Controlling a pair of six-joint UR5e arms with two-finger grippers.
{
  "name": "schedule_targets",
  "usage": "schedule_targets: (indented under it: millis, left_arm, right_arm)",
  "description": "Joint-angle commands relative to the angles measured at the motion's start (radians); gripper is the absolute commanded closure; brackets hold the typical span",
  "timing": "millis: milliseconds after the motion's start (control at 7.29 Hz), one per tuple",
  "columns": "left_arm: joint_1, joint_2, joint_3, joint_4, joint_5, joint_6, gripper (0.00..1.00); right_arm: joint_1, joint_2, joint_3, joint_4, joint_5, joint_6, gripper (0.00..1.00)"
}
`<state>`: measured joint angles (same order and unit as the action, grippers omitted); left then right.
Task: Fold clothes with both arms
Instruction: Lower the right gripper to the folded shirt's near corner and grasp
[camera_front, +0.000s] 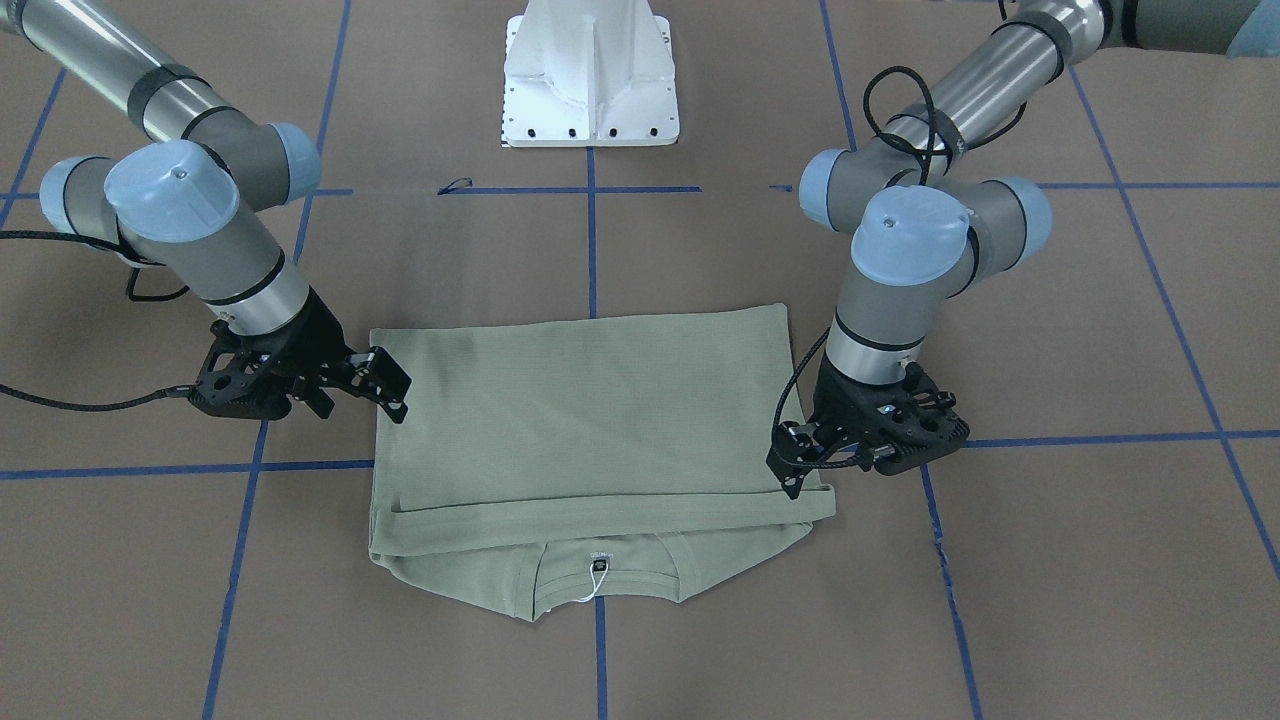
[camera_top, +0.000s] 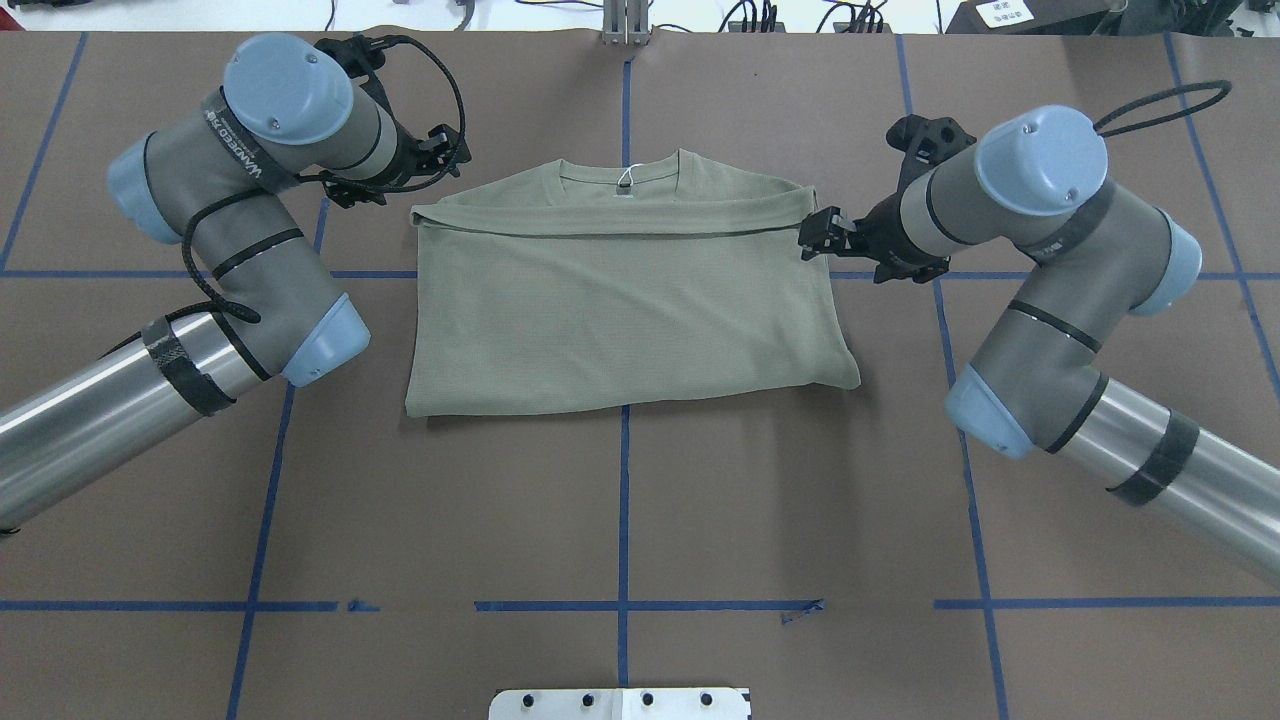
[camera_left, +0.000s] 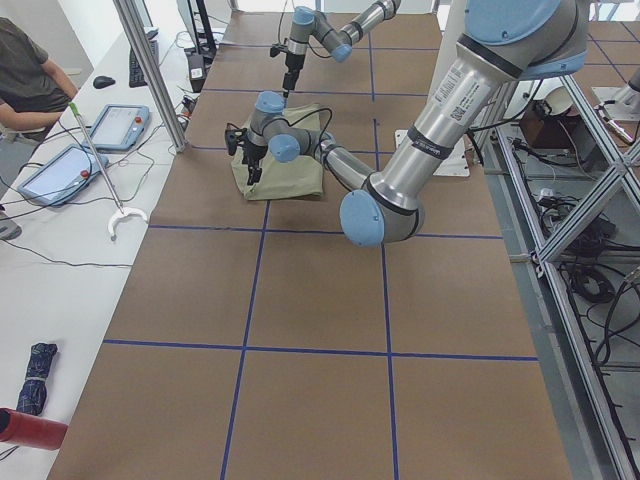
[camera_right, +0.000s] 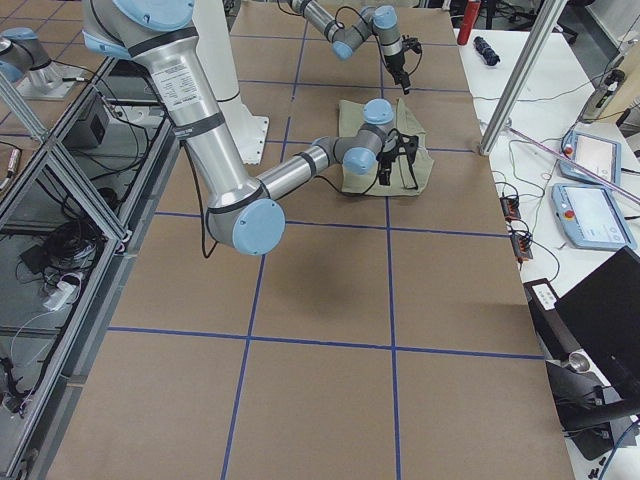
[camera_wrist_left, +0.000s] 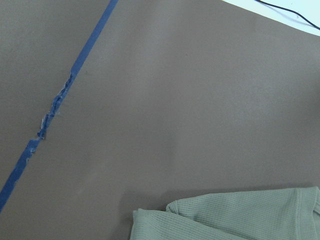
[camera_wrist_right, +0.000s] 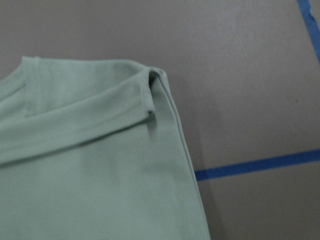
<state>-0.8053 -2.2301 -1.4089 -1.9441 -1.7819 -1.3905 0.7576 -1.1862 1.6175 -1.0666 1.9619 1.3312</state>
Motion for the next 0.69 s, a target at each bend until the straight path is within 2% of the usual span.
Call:
schedule_targets:
  millis: [0,411,548]
  left_arm:
    - [0.000,0.001,-0.005,0.001,0.001,-0.005,0.00]
    - [0.002,0.006,-0.013,0.001,0.001,-0.018,0.00]
    - [0.002,0.006,-0.013,-0.001,0.001,-0.018,0.00]
  right_arm:
    - [-0.076,-0.065,0.027,-0.001,-0.032,0.000,0.00]
    - [-0.125,-0.108,0.070,-0.001,-0.023,0.000,0.01]
    - [-0.132,-0.107,0.079,-0.003,-0.021,0.000,0.19]
